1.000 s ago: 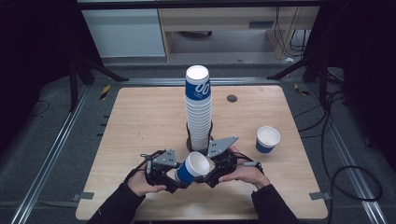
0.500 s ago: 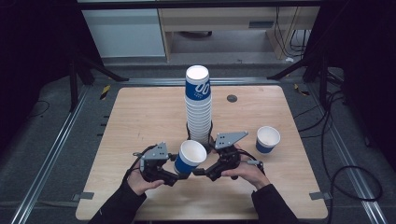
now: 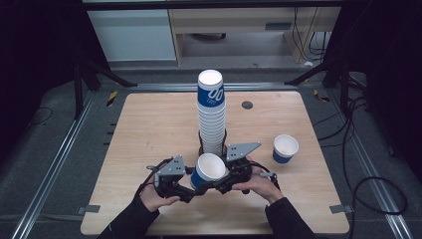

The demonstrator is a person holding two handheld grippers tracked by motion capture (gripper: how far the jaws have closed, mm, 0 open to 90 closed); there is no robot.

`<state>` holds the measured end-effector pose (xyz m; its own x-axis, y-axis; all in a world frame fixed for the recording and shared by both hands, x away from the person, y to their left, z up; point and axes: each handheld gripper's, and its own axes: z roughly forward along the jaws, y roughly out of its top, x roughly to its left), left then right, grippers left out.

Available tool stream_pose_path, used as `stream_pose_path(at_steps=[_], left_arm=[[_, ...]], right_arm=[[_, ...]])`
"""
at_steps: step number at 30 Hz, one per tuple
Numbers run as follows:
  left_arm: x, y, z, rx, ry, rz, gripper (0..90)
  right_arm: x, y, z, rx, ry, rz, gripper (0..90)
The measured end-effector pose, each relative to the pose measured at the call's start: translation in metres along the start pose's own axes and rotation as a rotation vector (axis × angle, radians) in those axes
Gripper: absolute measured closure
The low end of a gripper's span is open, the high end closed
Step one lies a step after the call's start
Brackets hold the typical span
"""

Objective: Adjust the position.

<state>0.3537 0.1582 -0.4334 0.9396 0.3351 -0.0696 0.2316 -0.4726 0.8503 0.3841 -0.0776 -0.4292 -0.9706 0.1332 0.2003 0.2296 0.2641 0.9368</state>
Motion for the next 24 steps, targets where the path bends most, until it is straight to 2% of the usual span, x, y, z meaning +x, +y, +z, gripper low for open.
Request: stream_pose_path(at_steps=[4, 9, 13, 19, 24], left_arm=[[0.001, -0.001, 0.0, 0.001, -0.004, -0.005, 27.2], [0.004, -0.004, -0.002, 0.021, 0.014, -0.011, 22.0], [0.009, -0.008, -0.005, 0.036, 0.033, -0.019, 20.1], [0.022, -0.015, -0.011, 0.045, 0.084, -0.064, 18.4], [0.033, -0.021, -0.018, 0.032, 0.142, -0.126, 17.2]], right_arm=[[0.0, 0.0, 0.0, 0.002, -0.004, -0.009, 21.0], [0.0, 0.002, -0.005, -0.014, -0.018, -0.011, 21.2], [-0.003, 0.005, -0.015, -0.035, -0.059, -0.014, 21.2], [-0.006, 0.006, -0.029, -0.027, -0.134, -0.012, 21.1], [-0.007, 0.007, -0.039, -0.021, -0.194, -0.015, 21.1]])
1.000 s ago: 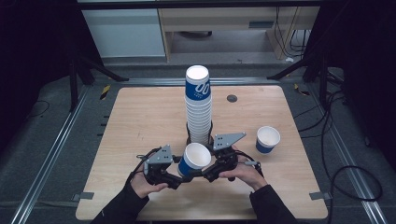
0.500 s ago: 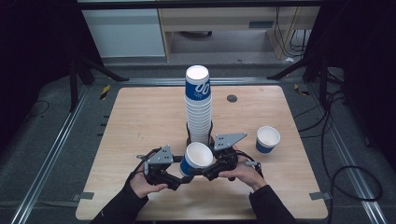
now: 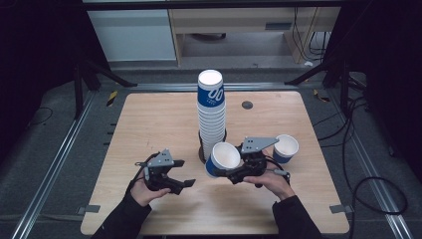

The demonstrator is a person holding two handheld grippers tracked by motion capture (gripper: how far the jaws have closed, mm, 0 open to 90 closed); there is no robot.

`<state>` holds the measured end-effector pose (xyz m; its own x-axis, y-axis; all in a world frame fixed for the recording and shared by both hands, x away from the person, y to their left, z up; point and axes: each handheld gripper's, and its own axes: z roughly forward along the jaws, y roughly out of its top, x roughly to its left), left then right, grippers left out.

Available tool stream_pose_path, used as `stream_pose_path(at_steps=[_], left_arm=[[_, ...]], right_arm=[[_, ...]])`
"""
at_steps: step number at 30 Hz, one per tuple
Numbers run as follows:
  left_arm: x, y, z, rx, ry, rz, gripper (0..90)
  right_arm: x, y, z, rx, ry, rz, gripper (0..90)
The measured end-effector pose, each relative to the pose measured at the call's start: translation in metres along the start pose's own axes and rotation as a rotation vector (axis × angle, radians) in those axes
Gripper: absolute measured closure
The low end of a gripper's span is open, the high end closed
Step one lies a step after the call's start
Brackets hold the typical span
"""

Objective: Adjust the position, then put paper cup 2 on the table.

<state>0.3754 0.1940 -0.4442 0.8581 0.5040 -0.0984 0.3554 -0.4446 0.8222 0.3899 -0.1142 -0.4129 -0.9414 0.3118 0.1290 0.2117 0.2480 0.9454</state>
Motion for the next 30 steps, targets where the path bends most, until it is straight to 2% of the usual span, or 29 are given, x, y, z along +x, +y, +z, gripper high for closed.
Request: stream_pose_path(at_steps=[3, 8, 13, 17, 30], left_arm=[[0.007, -0.002, -0.005, -0.008, 0.037, -0.03, 17.2], [0.017, -0.005, -0.013, -0.026, 0.085, -0.078, 16.9], [0.025, -0.008, -0.018, -0.036, 0.123, -0.112, 16.3], [0.03, -0.011, -0.02, -0.025, 0.152, -0.127, 16.0], [0.046, -0.019, -0.027, -0.019, 0.202, -0.176, 14.5]], right_arm=[[-0.003, 0.0, -0.005, 0.003, -0.027, 0.006, 21.1], [-0.005, -0.002, -0.013, 0.033, -0.1, 0.009, 21.0], [-0.008, -0.008, -0.022, 0.061, -0.161, 0.023, 21.0], [-0.008, -0.011, -0.029, 0.074, -0.2, 0.033, 21.0], [-0.009, -0.028, -0.048, 0.175, -0.356, 0.091, 20.9]])
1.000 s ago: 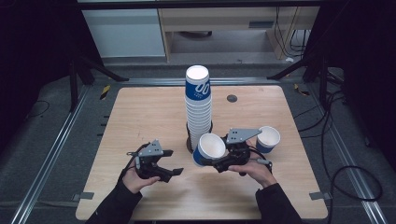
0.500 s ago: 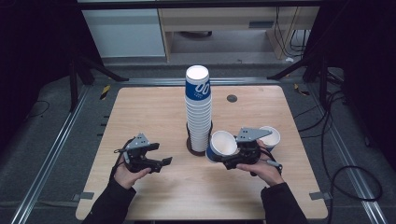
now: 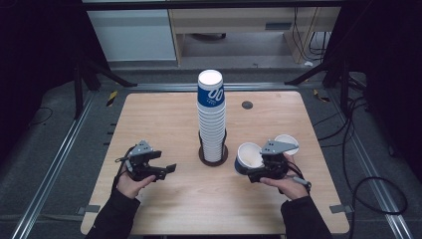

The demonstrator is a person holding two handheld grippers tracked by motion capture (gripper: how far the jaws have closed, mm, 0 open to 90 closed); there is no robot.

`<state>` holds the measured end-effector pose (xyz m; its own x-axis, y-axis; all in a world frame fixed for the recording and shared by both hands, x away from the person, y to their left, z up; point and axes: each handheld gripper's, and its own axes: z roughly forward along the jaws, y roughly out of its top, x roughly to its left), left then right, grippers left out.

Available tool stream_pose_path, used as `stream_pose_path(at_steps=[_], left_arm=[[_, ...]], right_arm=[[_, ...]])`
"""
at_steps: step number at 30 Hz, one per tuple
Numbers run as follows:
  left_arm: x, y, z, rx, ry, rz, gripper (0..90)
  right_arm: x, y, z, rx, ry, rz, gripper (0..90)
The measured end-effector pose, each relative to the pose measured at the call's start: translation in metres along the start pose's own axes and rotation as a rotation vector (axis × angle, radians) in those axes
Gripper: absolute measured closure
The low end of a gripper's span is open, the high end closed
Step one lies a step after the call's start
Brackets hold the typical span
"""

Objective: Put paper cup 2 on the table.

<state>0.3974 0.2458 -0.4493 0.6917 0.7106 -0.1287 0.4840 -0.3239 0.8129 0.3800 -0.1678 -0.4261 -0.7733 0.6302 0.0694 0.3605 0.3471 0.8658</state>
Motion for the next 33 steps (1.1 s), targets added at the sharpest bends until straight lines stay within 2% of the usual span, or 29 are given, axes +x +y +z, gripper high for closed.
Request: stream_pose_path(at_steps=[6, 11, 15, 19, 24, 26, 32, 33], left_arm=[[0.003, 0.0, -0.004, -0.018, 0.02, -0.011, 14.4], [0.003, 0.0, -0.007, -0.023, 0.027, -0.01, 14.4], [0.003, 0.0, -0.008, -0.02, 0.034, -0.009, 14.4], [0.004, -0.001, -0.007, -0.017, 0.038, -0.006, 14.4], [0.004, -0.002, -0.007, -0.01, 0.045, -0.004, 14.4], [0.005, -0.002, -0.006, -0.007, 0.045, -0.005, 14.4], [0.006, -0.002, -0.006, -0.004, 0.047, -0.008, 14.4], [0.006, -0.002, -0.006, -0.006, 0.047, -0.01, 14.4]], right_arm=[[-0.006, -0.007, -0.009, 0.012, -0.076, 0.036, 21.0], [-0.009, -0.019, -0.017, 0.038, -0.12, 0.054, 21.0], [-0.01, -0.023, -0.016, 0.06, -0.149, 0.061, 21.0], [-0.012, -0.028, -0.012, 0.085, -0.162, 0.08, 21.0], [-0.014, -0.035, -0.001, 0.114, -0.175, 0.075, 20.8], [-0.015, -0.038, 0.003, 0.143, -0.18, 0.077, 20.6], [-0.02, -0.043, 0.006, 0.148, -0.19, 0.094, 20.6], [-0.021, -0.045, 0.008, 0.165, -0.203, 0.094, 20.5]])
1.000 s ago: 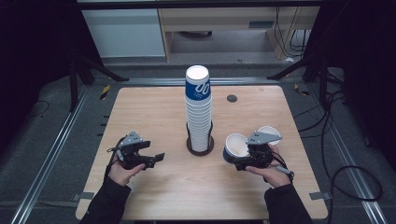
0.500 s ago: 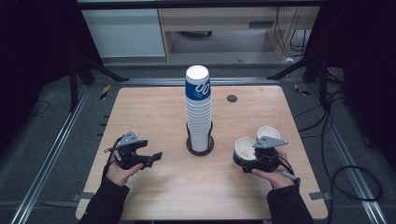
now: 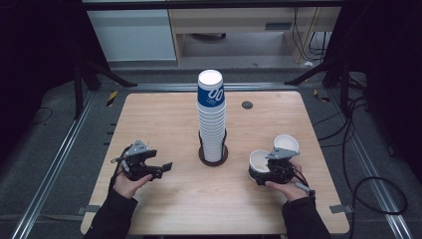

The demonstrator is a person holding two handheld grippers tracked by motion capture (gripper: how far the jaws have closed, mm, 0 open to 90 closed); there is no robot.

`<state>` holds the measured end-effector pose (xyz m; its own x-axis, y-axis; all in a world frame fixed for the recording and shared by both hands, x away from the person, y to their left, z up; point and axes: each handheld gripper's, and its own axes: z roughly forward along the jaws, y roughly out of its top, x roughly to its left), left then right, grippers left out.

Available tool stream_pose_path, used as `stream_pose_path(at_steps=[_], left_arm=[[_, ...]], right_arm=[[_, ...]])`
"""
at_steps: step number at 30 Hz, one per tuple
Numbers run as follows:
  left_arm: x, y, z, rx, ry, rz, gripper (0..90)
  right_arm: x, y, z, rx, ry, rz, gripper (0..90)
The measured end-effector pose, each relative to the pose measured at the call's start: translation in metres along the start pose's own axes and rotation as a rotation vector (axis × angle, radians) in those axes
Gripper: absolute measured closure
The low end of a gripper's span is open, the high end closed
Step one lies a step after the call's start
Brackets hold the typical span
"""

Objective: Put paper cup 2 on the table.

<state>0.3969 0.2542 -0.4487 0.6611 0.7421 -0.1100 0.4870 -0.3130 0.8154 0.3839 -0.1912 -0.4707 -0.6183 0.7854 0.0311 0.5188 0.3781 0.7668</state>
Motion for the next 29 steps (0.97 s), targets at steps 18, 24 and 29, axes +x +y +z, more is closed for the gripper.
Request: stream_pose_path(at_steps=[18, 24, 29], left_arm=[[0.0, 0.0, -0.001, 0.004, -0.009, 0.012, 13.5], [0.003, 0.0, -0.004, -0.006, 0.0, 0.003, 13.2], [0.005, -0.001, -0.006, -0.007, 0.008, -0.003, 13.1]], right_arm=[[-0.005, -0.003, 0.001, -0.009, -0.031, 0.014, 7.0], [-0.004, -0.005, -0.008, -0.034, -0.031, 0.027, 6.1], [-0.004, -0.01, -0.016, -0.038, -0.03, 0.032, 5.5]])
